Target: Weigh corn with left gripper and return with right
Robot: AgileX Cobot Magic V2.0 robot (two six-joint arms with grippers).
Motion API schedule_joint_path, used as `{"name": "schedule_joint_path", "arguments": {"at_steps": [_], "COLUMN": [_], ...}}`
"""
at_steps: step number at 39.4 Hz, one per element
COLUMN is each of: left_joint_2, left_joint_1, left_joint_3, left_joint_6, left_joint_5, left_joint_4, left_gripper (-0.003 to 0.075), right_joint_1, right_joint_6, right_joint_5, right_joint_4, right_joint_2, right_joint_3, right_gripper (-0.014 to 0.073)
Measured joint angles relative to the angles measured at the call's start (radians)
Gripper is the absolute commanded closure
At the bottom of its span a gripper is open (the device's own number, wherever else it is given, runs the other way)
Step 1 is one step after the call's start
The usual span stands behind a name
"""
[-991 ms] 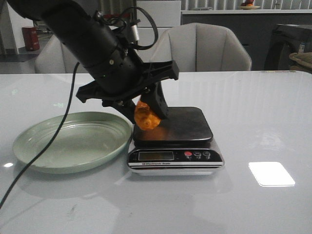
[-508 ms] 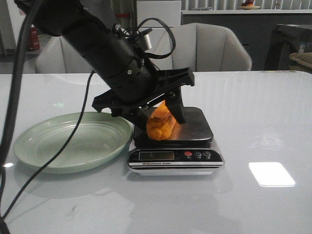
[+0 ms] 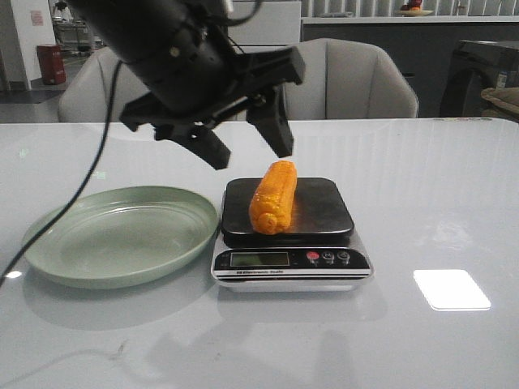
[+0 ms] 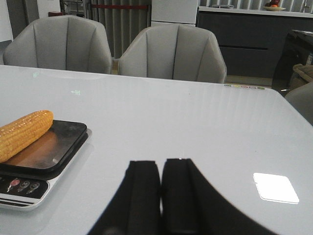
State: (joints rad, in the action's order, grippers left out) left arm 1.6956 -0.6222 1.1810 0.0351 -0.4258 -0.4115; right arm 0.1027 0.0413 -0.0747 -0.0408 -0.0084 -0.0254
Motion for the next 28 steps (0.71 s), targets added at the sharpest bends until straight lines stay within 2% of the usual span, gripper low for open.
{"name": "schedule_joint_path", "arguments": {"at_steps": [10, 28], "left_joint_2": [-0.341, -1.109], "left_joint_1": [0.084, 0.101], "left_joint_3": [-0.24, -0.604], "left_joint_6": [0.0, 0.0], "left_joint_5": [-0.004, -0.047], "left_joint_4": [0.083, 0.292], "left_gripper": [0.022, 0.022], "right_joint_1": [0.0, 0.0], "right_joint_6": [0.0, 0.0], "right_joint_5": [0.0, 0.0], "right_joint_4": [0.0, 0.0], "right_joint_2": [0.0, 0.0], "right_joint_3": [0.0, 0.0], "right_gripper": [0.0424, 0.0424]}}
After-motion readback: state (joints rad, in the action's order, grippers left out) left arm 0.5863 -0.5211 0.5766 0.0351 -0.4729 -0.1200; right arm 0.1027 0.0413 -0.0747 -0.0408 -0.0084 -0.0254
